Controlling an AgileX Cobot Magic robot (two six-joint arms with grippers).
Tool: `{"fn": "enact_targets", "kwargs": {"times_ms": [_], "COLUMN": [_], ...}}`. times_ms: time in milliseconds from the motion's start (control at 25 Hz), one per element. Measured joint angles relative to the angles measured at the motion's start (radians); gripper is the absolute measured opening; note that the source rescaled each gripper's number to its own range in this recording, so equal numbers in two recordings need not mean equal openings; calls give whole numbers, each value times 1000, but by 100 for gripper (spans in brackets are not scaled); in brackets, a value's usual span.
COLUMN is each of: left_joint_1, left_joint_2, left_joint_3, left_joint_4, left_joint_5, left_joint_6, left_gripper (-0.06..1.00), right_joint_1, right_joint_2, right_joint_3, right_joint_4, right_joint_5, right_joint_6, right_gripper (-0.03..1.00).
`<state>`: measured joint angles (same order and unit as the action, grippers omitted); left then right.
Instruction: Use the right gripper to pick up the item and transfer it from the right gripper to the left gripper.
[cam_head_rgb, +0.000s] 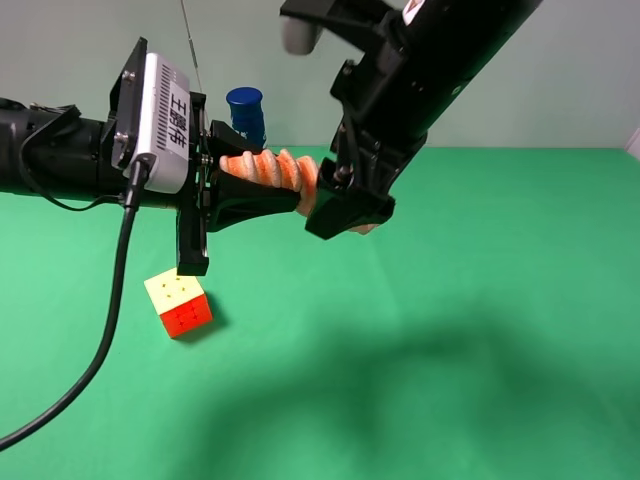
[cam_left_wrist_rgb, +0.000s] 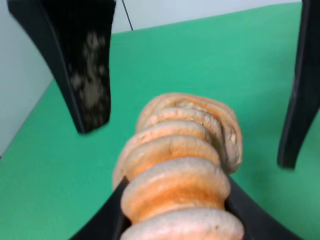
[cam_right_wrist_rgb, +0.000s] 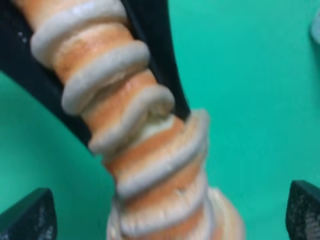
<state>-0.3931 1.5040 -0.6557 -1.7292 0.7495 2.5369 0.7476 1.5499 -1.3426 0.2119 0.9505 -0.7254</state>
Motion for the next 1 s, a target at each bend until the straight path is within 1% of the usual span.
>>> {"fn": "enact_targets", "kwargs": {"times_ms": [80, 160, 240, 320, 400, 480, 600, 720, 880, 1000], "left_joint_1": [0, 0, 0, 0, 0, 0, 0, 0, 0, 0], "left_joint_2": [0, 0, 0, 0, 0, 0, 0, 0, 0, 0], "left_joint_3": [0, 0, 0, 0, 0, 0, 0, 0, 0, 0], "left_joint_4": [0, 0, 0, 0, 0, 0, 0, 0, 0, 0], "left_joint_5": [0, 0, 0, 1, 3, 3, 3, 3, 3, 3], "left_joint_6": [0, 0, 0, 0, 0, 0, 0, 0, -25, -45], "left_gripper": [11, 11, 9, 9, 9, 9, 7, 7, 6, 6], "right_joint_1": [0, 0, 0, -6, -32, -78, -182, -303, -488, -609], "right_joint_2": [-20, -37, -48, -51, -51, -52, -68, -111, -221, -335], "right_joint_3": [0, 0, 0, 0, 0, 0, 16, 68, 183, 271], "right_joint_4": [-37, -61, -68, -67, -65, -65, -63, -36, 4, 8], "right_joint_5": [19, 59, 117, 144, 154, 154, 152, 140, 88, 44], "right_joint_6": [18, 36, 40, 59, 110, 183, 276, 328, 382, 436], "right_gripper": [100, 100, 100, 100, 100, 100, 100, 100, 100, 100]}}
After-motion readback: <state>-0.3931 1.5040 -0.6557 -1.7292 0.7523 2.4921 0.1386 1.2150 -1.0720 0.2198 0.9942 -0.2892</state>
